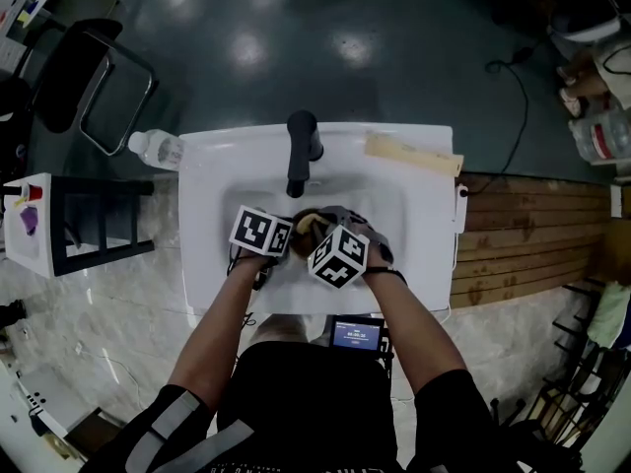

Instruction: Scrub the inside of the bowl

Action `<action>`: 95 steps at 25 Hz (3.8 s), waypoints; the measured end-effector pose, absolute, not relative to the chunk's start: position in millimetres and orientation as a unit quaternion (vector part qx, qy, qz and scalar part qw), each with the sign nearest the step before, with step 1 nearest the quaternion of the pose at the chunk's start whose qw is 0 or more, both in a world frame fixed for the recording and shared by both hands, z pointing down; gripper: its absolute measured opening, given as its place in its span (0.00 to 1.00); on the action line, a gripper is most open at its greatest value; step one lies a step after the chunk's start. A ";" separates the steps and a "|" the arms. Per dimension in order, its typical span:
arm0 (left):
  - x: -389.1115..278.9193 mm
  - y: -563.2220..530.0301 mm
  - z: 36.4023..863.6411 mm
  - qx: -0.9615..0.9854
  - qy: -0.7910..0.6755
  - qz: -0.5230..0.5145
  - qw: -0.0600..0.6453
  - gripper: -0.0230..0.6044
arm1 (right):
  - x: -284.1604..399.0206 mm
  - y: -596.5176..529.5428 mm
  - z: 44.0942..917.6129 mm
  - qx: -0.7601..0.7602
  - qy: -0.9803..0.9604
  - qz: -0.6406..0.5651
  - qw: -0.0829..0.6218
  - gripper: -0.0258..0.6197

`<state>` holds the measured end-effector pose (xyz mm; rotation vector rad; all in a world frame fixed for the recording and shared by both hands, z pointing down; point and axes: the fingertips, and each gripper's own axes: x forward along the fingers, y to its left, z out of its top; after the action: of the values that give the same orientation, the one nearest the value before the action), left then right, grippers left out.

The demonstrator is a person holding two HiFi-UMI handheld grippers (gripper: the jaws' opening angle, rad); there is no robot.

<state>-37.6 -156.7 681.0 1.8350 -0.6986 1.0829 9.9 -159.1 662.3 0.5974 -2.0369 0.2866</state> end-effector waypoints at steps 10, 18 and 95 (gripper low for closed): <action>-39.5 -169.3 679.8 0.740 -0.304 0.425 0.425 0.06 | 23.9 -137.7 655.3 0.209 -0.840 0.130 0.484 0.10; -38.7 -177.8 682.4 0.737 -0.327 0.406 0.430 0.06 | 17.5 -130.7 651.2 0.213 -0.846 0.178 0.455 0.10; -9.3 179.3 434.5 0.914 -0.281 -0.050 0.289 0.04 | 131.1 176.3 470.1 0.397 -0.875 0.233 0.149 0.10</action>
<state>-9.3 179.3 434.5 2.4394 -0.7503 -0.1333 131.1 176.3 470.1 1.1408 -2.5165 0.6699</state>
